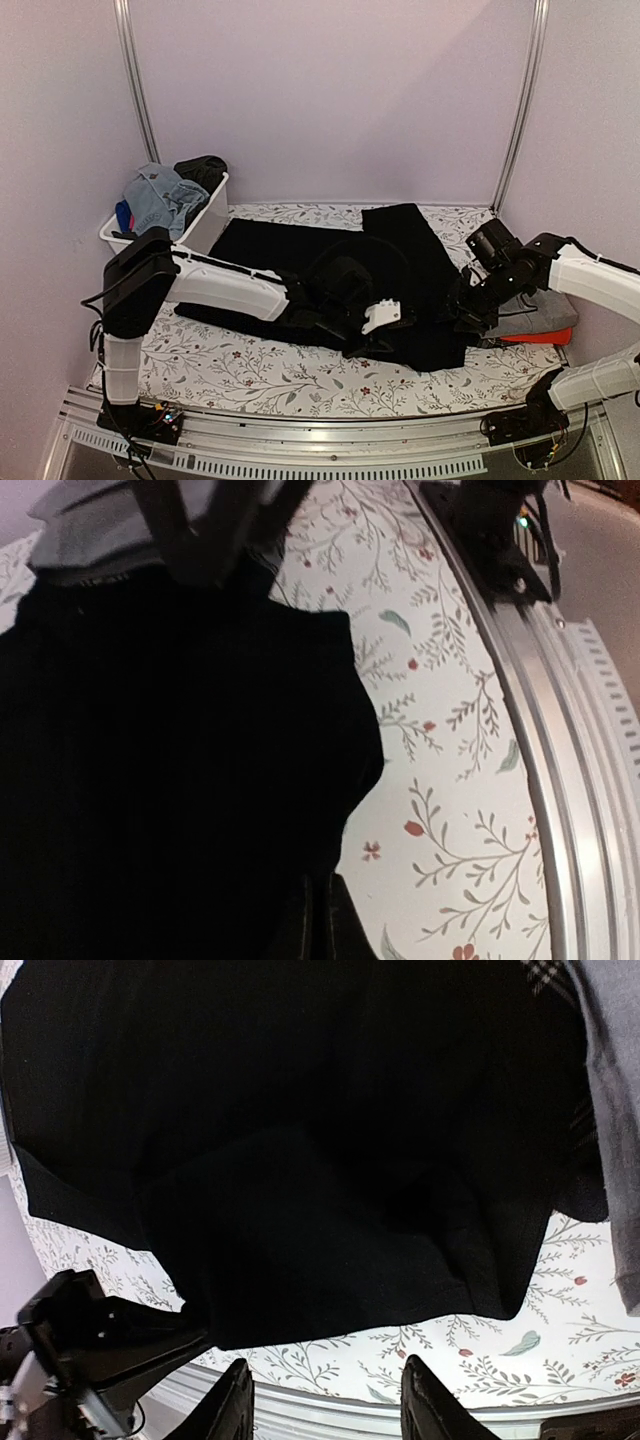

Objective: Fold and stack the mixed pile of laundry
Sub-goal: Adjust the 1/3-folded T-shirt at the center of the board.

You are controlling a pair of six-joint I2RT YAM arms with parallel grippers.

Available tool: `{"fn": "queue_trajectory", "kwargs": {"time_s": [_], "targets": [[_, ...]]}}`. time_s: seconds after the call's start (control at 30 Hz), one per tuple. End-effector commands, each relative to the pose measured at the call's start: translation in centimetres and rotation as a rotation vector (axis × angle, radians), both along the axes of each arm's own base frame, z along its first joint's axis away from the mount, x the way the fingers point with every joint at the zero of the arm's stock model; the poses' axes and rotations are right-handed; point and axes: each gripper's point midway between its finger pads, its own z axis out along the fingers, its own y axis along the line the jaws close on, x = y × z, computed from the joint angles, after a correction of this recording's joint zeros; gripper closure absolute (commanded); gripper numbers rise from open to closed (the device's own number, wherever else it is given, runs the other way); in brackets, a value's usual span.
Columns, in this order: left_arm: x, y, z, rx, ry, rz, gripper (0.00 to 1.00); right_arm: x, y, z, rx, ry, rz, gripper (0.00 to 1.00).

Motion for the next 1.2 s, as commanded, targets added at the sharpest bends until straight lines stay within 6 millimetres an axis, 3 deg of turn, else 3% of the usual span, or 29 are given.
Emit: {"fn": "queue_trajectory", "kwargs": {"time_s": [0.0, 0.3, 0.43, 0.57, 0.63, 0.73, 0.87, 0.97, 1.07, 1.17], "targets": [[5.5, -1.0, 5.4, -0.096, 0.051, 0.109, 1.0, 1.6, -0.2, 2.2, 0.032, -0.078, 0.005, 0.51], [17.0, -0.4, 3.7, -0.141, 0.17, 0.398, 1.0, 2.9, 0.4, 3.9, 0.062, -0.128, 0.039, 0.53], [20.4, -0.1, 3.1, -0.169, 0.187, 0.49, 1.0, 2.8, 0.9, 3.7, 0.086, -0.129, 0.069, 0.57], [22.2, 0.0, 1.4, -0.109, 0.18, 0.56, 0.74, 3.1, 1.9, 2.9, 0.113, -0.113, 0.095, 0.6], [23.6, 1.4, 1.5, -0.088, 0.164, 0.651, 0.63, 3.8, 2.5, 2.7, 0.122, -0.12, 0.102, 0.61], [26.0, 5.9, 3.1, -0.096, 0.149, 0.832, 0.51, 5.0, 3.6, 2.7, 0.128, -0.138, 0.129, 0.61], [26.8, 13.8, 5.0, -0.095, 0.225, 1.007, 0.43, 6.4, 6.0, 2.2, 0.111, -0.146, 0.216, 0.61], [25.7, 19.2, 5.6, -0.054, 0.285, 1.093, 0.42, 7.4, 8.4, 1.4, 0.095, -0.14, 0.291, 0.61], [23.4, 24.0, 5.0, 0.032, 0.313, 1.168, 0.42, 8.6, 10.5, 0.4, 0.067, -0.145, 0.368, 0.61], [20.7, 27.6, 3.2, 0.116, 0.368, 1.236, 0.42, 8.8, 12.0, -1.2, 0.06, -0.115, 0.419, 0.61]]}}
